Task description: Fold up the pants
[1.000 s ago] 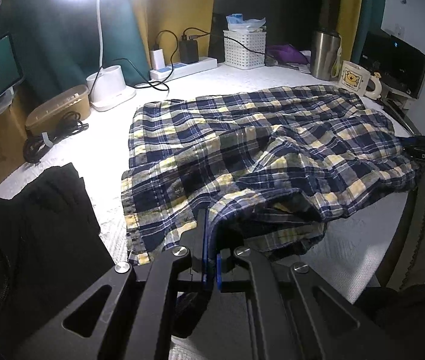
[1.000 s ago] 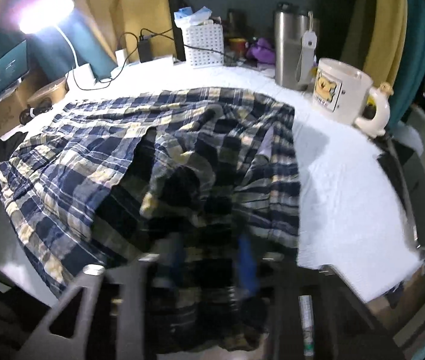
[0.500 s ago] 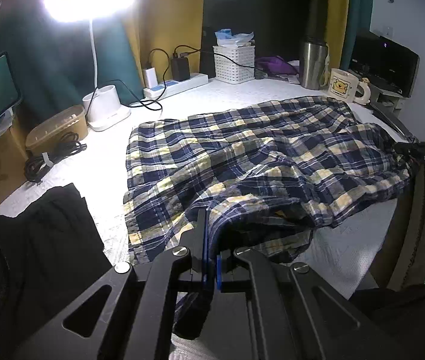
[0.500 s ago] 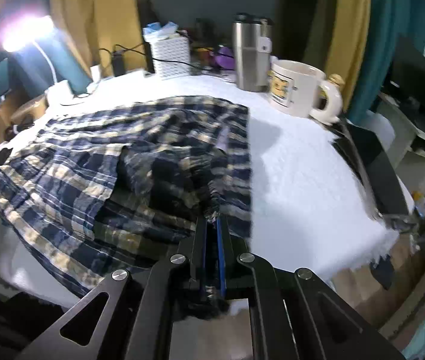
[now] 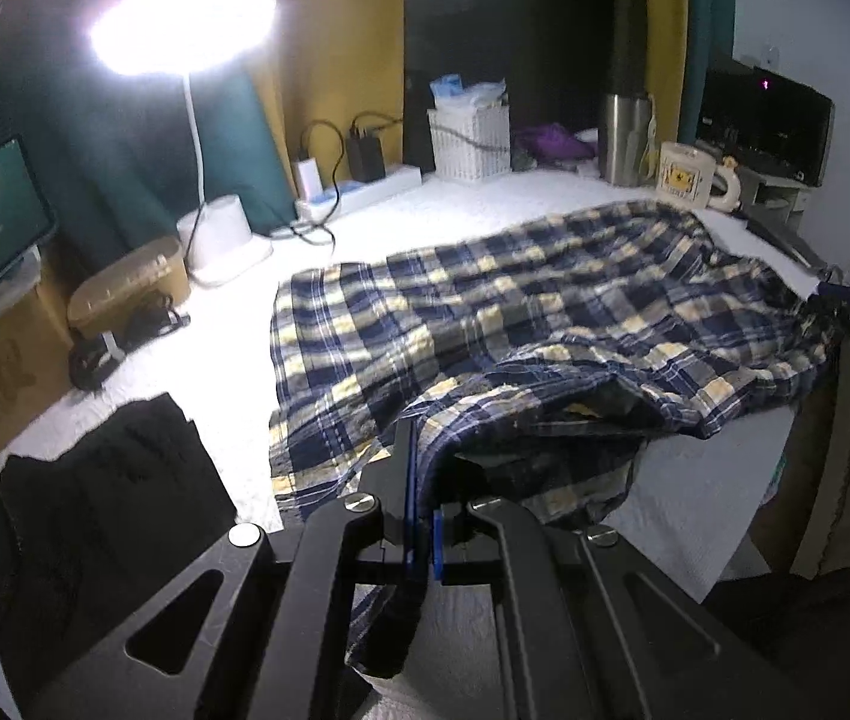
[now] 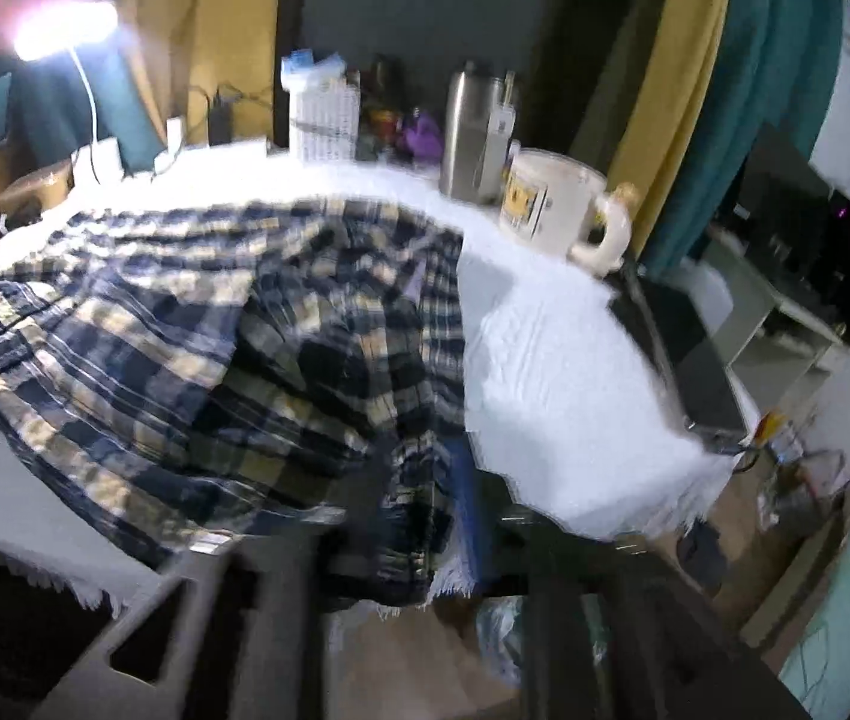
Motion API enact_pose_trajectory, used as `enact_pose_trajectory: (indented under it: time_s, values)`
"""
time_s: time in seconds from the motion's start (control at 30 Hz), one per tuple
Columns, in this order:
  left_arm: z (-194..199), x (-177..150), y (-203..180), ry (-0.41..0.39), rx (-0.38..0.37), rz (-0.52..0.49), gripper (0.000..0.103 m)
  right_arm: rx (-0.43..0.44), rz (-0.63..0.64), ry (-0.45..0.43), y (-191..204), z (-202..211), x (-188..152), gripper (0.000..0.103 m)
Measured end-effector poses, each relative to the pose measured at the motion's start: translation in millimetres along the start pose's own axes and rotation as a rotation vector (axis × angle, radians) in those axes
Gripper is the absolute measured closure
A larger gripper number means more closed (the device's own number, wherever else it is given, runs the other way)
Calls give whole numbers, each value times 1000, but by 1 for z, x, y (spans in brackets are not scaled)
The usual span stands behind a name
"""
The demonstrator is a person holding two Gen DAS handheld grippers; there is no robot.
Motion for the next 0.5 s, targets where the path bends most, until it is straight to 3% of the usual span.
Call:
enact_pose_trajectory:
  time_s: [0.03, 0.2, 0.4, 0.5]
  values:
    - [1, 2, 0, -7, -2, -1, 100, 10, -12, -21, 2, 6, 3, 0]
    - [-1, 14, 1, -29, -10, 16, 100, 57, 1, -49, 23, 21, 3, 0]
    - [6, 37, -3, -75, -24, 23, 100, 145, 124, -76, 88, 24, -8, 0]
    - [10, 45, -6, -92, -26, 14, 100, 145, 185, -97, 111, 14, -9, 0]
Point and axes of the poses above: each gripper's, at about its wrist camera, not at the fingertips, and z roughly against the way its jaws point, y to its left, x to its top, the point moved 7 cm from there along -z, roughly the way its jaws point, and after that the axes turned 14 degrees about -y, right-handed, at the moved point
